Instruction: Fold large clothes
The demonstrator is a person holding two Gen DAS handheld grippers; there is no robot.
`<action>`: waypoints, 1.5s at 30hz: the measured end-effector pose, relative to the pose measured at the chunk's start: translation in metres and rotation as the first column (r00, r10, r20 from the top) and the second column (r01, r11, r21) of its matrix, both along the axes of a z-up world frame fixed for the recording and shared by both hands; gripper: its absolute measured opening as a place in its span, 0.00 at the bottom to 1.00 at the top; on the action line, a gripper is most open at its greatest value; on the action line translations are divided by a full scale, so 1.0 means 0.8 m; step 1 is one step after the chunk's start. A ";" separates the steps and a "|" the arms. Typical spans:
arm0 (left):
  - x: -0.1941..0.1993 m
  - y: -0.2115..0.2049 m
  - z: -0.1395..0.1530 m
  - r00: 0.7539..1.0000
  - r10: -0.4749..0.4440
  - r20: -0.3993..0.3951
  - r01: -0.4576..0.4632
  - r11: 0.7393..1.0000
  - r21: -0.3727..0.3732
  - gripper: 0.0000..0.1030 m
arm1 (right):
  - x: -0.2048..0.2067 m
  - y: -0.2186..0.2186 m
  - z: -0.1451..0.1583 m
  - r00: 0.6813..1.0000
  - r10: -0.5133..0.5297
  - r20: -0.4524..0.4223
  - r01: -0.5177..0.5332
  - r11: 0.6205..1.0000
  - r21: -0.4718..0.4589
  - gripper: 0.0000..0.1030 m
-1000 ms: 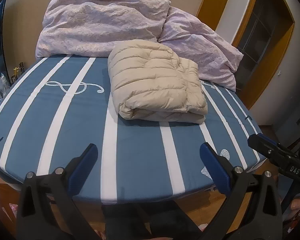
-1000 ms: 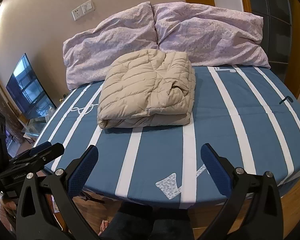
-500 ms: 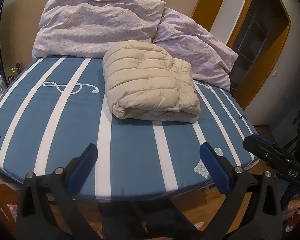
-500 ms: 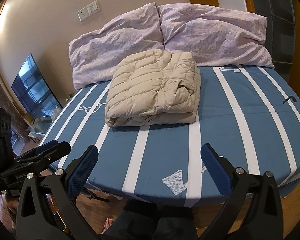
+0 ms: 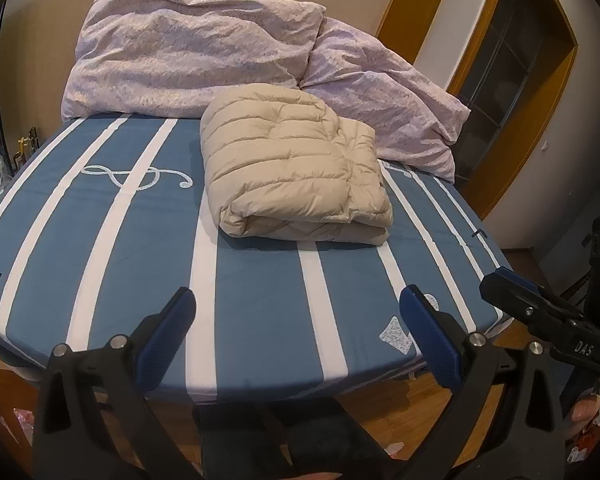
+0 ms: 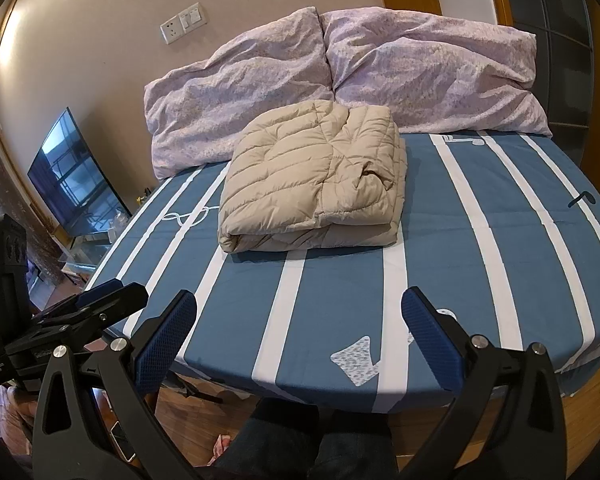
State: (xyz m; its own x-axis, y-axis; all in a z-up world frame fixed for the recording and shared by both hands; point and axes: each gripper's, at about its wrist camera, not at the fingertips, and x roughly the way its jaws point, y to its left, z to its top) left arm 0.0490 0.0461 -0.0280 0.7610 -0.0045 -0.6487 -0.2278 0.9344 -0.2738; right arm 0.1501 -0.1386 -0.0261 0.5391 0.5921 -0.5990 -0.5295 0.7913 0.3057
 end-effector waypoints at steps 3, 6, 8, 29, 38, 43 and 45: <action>0.001 0.001 0.000 1.000 0.002 -0.005 -0.002 1.000 -0.004 0.98 | 0.000 -0.001 0.000 1.000 0.000 -0.001 0.000 1.000 0.000 0.99; 0.002 0.000 0.000 1.000 -0.002 -0.008 0.002 1.000 -0.007 0.98 | 0.001 -0.002 -0.001 1.000 0.002 -0.002 -0.002 1.000 0.002 0.99; 0.004 0.000 0.000 1.000 -0.006 -0.008 0.006 1.000 -0.009 0.98 | 0.001 -0.002 -0.001 1.000 0.003 -0.001 -0.003 1.000 0.001 0.99; 0.011 -0.002 0.000 1.000 -0.015 -0.008 0.015 1.000 -0.006 0.98 | 0.000 0.000 -0.003 1.000 -0.003 -0.008 0.003 1.000 0.001 0.99; 0.011 -0.004 0.000 1.000 -0.015 -0.007 0.015 1.000 -0.006 0.98 | -0.001 0.004 -0.006 1.000 -0.006 -0.013 0.006 1.000 0.001 0.99; 0.011 -0.004 0.000 1.000 -0.014 -0.007 0.014 1.000 -0.007 0.98 | -0.003 0.007 -0.008 1.000 -0.004 -0.016 0.004 1.000 -0.001 0.99; 0.012 -0.004 0.000 1.000 -0.015 -0.008 0.015 1.000 -0.008 0.98 | 0.000 0.006 -0.007 1.000 -0.006 -0.015 0.006 1.000 0.000 0.99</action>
State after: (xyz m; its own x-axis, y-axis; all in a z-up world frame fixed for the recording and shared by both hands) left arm 0.0582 0.0431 -0.0280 0.7557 -0.0211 -0.6545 -0.2159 0.9355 -0.2795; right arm 0.1498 -0.1338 -0.0318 0.5333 0.5890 -0.6072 -0.5200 0.7944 0.3139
